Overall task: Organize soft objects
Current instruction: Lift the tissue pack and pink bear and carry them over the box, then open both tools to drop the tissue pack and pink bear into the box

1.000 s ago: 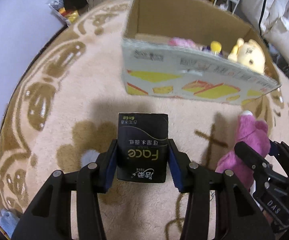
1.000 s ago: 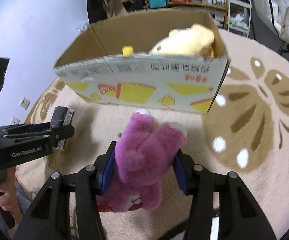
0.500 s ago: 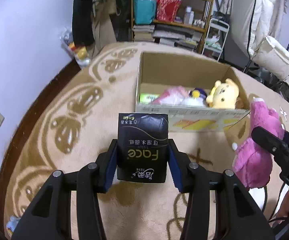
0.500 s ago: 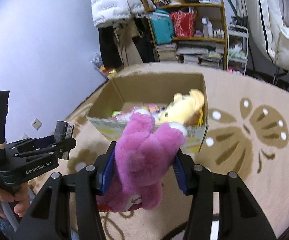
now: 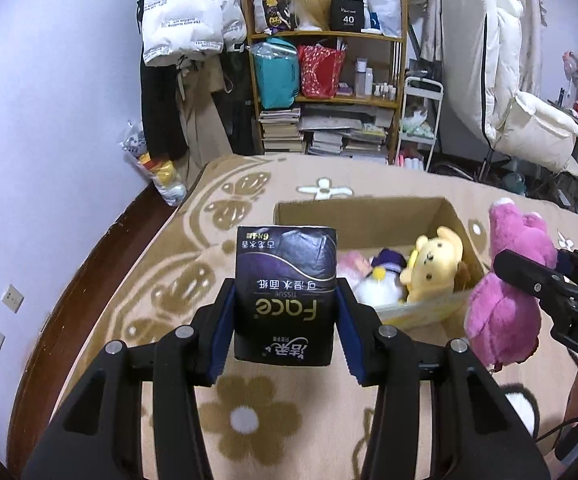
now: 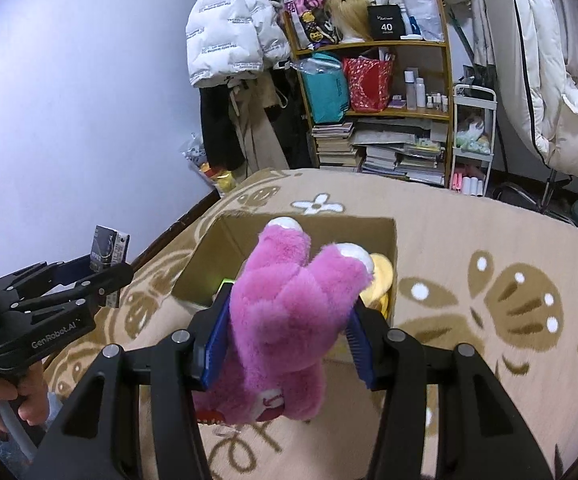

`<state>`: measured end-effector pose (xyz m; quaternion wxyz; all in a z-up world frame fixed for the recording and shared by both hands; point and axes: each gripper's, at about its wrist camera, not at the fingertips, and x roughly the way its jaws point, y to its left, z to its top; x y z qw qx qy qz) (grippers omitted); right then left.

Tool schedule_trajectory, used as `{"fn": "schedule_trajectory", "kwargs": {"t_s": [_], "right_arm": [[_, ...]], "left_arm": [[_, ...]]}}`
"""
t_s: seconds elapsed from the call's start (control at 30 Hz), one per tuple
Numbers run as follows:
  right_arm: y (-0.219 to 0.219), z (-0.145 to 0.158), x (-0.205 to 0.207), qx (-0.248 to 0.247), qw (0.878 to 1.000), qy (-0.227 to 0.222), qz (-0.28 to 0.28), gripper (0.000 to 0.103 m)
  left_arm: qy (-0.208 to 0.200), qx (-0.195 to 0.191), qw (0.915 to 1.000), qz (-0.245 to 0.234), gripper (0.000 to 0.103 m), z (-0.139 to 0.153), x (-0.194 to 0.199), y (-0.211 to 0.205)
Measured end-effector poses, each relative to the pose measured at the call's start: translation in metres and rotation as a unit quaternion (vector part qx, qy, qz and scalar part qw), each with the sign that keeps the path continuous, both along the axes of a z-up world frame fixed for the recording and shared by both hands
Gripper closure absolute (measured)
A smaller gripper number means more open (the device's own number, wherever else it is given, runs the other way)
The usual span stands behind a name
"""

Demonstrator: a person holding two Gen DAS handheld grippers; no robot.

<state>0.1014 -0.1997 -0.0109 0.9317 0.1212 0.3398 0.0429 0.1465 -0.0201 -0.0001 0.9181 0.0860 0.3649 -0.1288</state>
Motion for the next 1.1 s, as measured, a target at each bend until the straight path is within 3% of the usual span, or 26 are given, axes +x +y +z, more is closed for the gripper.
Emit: {"fn": "schedule_trajectory", "kwargs": {"t_s": [0.23, 0.5, 1.1], "right_arm": [[-0.015, -0.002, 0.028, 0.005, 1.0, 0.002, 0.006, 0.048], [-0.021, -0.019, 0.058, -0.008, 1.0, 0.007, 0.009, 0.048], [-0.029, -0.048, 0.088, -0.003, 1.0, 0.026, 0.003, 0.044]], "left_arm": [[-0.004, -0.015, 0.9998, -0.013, 0.058, -0.006, 0.028, -0.016], [-0.024, 0.018, 0.9994, -0.017, 0.058, -0.019, 0.05, -0.029], [0.018, -0.013, 0.9992, -0.032, 0.057, -0.041, 0.076, -0.036]]}}
